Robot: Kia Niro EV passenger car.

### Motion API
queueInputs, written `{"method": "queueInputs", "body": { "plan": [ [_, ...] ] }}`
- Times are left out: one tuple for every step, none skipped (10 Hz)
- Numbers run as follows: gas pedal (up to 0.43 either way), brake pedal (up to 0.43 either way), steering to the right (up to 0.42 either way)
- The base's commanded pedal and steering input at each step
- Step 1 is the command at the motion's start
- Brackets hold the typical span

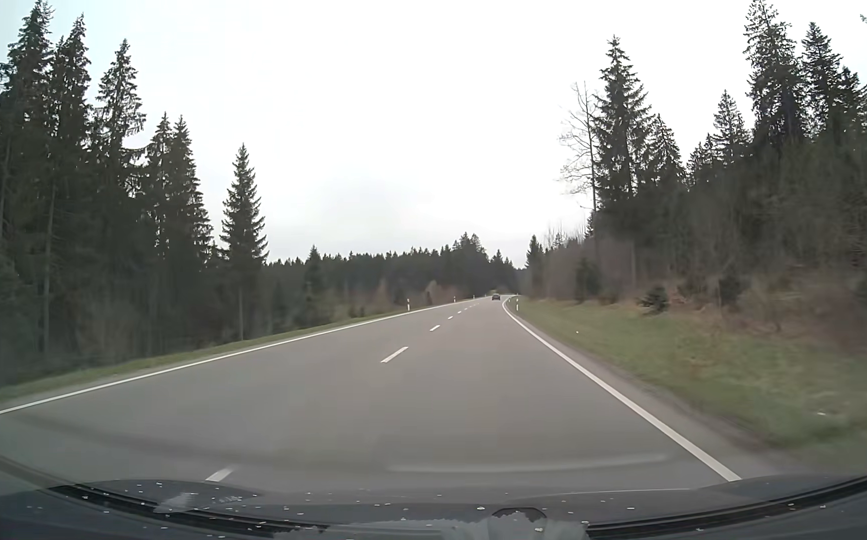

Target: Follow the waypoints while adhering to traffic rules and regulations

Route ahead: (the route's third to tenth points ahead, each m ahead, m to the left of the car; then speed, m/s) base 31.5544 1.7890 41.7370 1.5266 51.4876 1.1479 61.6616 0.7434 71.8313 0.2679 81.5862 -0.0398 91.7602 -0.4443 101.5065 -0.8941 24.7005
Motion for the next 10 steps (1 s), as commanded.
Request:
{"method": "queueInputs", "body": {
  "plan": [
    [0.280,0.000,0.002],
    [0.280,0.000,0.002],
    [0.280,0.000,0.003],
    [0.280,0.000,0.002],
    [0.280,0.000,0.002],
    [0.280,0.000,0.002],
    [0.280,0.000,0.002],
    [0.280,0.000,0.002],
    [0.280,0.000,0.002],
    [0.280,0.000,0.002]
  ]
}}
